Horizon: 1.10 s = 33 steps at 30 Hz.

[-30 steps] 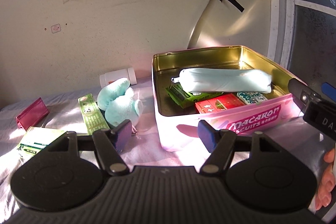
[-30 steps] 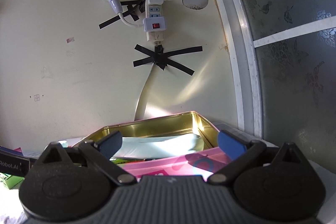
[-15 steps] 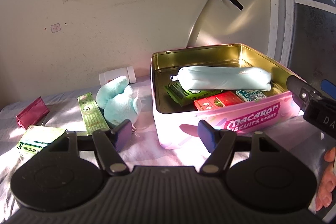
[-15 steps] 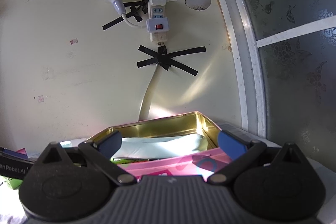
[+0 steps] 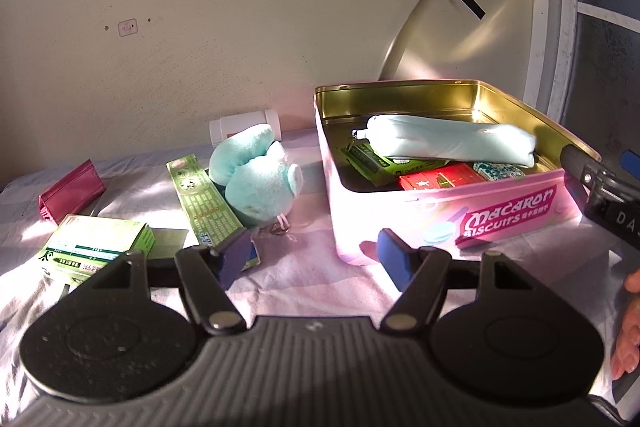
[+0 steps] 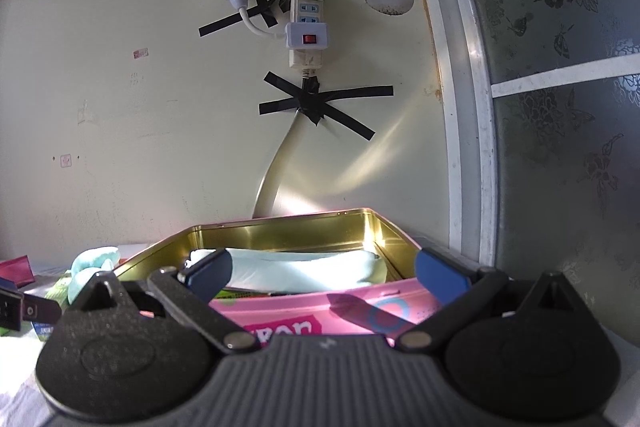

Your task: Organize objects

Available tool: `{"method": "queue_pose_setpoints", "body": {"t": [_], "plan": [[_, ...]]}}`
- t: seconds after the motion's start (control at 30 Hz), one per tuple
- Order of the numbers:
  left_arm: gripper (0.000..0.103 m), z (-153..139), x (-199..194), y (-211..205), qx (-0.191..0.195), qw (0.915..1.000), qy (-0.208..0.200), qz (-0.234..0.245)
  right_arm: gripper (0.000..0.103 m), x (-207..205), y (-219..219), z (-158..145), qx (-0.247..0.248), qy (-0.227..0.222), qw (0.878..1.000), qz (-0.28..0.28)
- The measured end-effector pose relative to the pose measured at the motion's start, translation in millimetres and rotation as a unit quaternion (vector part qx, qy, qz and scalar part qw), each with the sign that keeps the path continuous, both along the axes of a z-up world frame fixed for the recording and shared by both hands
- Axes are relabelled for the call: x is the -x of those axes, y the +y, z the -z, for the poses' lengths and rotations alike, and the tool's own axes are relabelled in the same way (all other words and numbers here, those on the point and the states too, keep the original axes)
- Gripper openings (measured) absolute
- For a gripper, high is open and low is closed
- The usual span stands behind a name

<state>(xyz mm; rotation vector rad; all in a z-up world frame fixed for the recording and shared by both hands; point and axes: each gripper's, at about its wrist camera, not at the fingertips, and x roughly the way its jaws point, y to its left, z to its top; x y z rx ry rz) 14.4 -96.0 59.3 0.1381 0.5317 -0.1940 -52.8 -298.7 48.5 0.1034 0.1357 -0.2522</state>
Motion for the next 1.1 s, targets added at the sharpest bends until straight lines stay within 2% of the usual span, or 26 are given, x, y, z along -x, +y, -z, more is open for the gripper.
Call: {"method": "queue_pose_setpoints", "body": {"t": [0.27, 0.43, 0.67, 0.8, 0.93, 1.1], "plan": [[0.072, 1.9, 0.6, 30.2, 0.023, 0.9996, 0.000, -0.016, 0.102, -2.3, 14.8, 1.3, 0.032, -0.004, 0.999, 0.001], [0.072, 4.4, -0.8, 53.1, 0.032, 0.9990, 0.002, -0.030, 0.101, -1.9, 25.5, -7.6, 0.019, -0.007, 1.000, -0.013], [0.072, 11.3, -6.1, 105.2, 0.049, 0.9963, 0.007, -0.069, 0.101, -21.1, 85.3, -17.9, 0.026, 0.000, 0.992, -0.123], [0.072, 13.0, -9.4, 163.5, 0.071, 0.9913, 0.009, -0.111, 0.101, -34.3, 127.6, -22.2, 0.036, 0.021, 0.975, -0.220], [0.072, 12.9, -16.7, 220.5, 0.084, 0.9840, 0.011, -0.156, 0.101, -52.1, 175.0, -17.8, 0.040, 0.068, 0.947, -0.312], [0.072, 14.6, -38.2, 260.7, 0.110, 0.9816, 0.034, -0.152, 0.101, -81.0, 225.9, -1.9, 0.033, 0.132, 0.914, -0.381]]}}
